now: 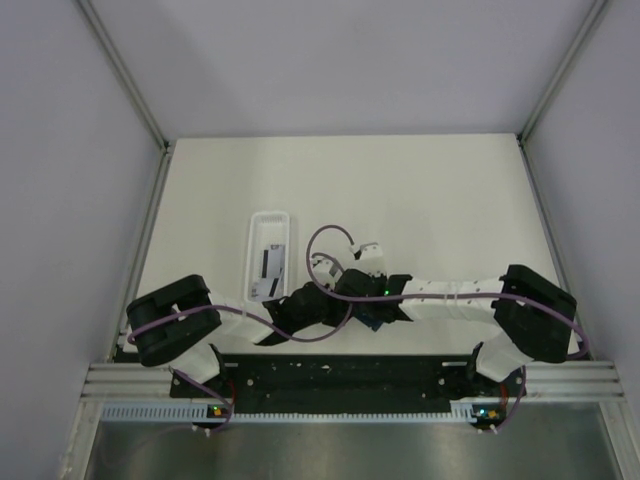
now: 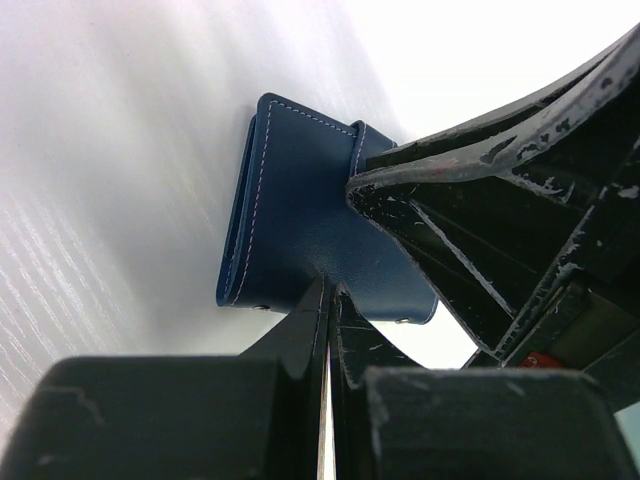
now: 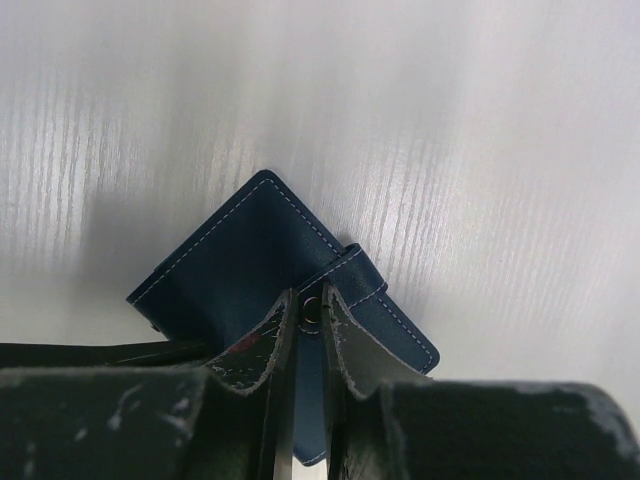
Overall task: Put the credit cards into the card holder
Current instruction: Close the card holder at the center of the board.
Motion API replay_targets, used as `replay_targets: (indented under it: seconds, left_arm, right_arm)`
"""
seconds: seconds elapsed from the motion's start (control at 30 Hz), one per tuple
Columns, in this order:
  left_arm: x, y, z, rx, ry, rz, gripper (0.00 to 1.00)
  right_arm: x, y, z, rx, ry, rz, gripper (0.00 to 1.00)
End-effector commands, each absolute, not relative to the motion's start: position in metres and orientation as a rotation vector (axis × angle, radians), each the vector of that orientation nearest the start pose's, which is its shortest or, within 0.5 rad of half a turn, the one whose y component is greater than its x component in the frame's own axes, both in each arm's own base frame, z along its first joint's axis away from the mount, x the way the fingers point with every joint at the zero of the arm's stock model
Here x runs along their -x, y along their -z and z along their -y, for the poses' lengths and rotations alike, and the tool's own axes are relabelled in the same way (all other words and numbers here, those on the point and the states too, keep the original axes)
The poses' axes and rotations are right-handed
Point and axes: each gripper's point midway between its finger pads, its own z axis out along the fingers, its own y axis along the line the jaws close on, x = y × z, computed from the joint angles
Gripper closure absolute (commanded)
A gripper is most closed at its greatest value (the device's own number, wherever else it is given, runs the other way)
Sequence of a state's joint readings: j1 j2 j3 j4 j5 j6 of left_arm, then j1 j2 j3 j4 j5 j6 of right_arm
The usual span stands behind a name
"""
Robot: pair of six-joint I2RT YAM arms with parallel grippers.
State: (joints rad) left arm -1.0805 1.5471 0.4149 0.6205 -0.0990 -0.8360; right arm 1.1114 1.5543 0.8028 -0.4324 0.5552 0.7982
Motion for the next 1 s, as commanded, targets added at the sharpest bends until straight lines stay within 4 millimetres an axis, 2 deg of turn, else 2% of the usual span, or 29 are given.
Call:
replay_targets:
  seconds: [0.0,0.27,0.4,0.47,0.6,0.8,0.97]
  left_arm:
    - [-0.158,-0.021,0.332,-0.235,0.989,-2.297,1.0]
    - [-0.157,-0.019,0.331,-0.228,0.995,-2.305,1.0]
    - [-0.155,-0.018,0.334,-0.239,1.005,-2.311,1.0]
    - [-0.155,-0.018,0.335,-0.238,1.009,-2.313,1.0]
    - [-0.155,-0.02,0.336,-0.244,1.014,-2.311,1.0]
    - [-0.156,-0.018,0.34,-0.264,1.005,-2.321,1.0]
    - [-0.155,-0.016,0.341,-0.262,1.013,-2.327,1.0]
  right_arm:
    - [-0.125,0.065,-0.189,0.31,0.174,-2.779,1.0]
    - [-0.125,0.065,-0.192,0.344,0.175,-2.769,1.0]
    - [-0.131,0.054,-0.202,0.36,0.109,-2.735,1.0]
    - [-0.136,0.041,-0.213,0.356,0.038,-2.707,0.99]
    - [-0.148,0.008,-0.232,0.34,-0.082,-2.633,0.81]
    - [-0.167,-0.039,-0.245,0.341,-0.133,-2.537,0.56]
    - [-0.178,-0.061,-0.247,0.312,-0.19,-2.505,0.5]
